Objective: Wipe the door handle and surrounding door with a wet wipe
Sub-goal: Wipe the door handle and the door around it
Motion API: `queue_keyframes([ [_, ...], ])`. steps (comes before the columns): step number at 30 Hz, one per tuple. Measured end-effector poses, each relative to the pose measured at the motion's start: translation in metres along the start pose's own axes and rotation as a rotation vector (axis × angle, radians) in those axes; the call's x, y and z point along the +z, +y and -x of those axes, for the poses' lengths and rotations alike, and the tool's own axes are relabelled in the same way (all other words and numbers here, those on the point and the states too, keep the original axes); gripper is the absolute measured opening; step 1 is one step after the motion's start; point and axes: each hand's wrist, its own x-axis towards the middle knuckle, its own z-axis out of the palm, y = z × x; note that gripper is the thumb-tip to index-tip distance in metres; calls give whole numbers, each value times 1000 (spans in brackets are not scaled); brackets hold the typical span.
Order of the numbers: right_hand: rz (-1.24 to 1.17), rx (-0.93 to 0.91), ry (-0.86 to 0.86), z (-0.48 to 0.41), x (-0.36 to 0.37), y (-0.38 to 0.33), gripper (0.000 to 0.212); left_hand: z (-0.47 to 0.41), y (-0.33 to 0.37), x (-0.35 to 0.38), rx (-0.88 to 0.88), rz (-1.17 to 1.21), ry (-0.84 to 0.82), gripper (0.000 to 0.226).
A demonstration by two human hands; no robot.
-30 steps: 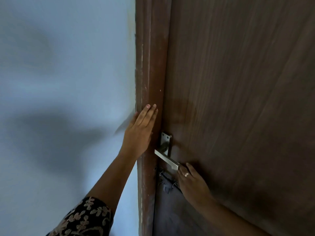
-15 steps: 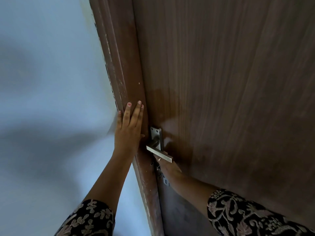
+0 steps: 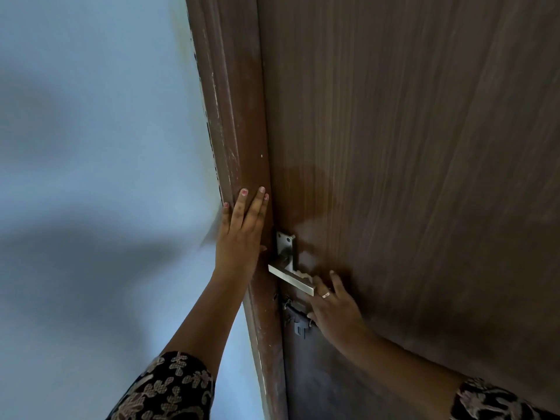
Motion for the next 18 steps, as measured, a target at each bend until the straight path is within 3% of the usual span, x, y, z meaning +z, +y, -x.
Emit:
queue_keyframes([
  [7, 181, 31, 157, -32, -15, 12, 64, -1, 3, 4, 4, -23, 11, 109],
  [16, 344, -80, -128, 1, 25, -10, 71, -1, 2, 6, -3, -9, -4, 111],
  [18, 301, -118, -128, 9, 30, -9, 59, -2, 3, 5, 7, -3, -35, 113],
])
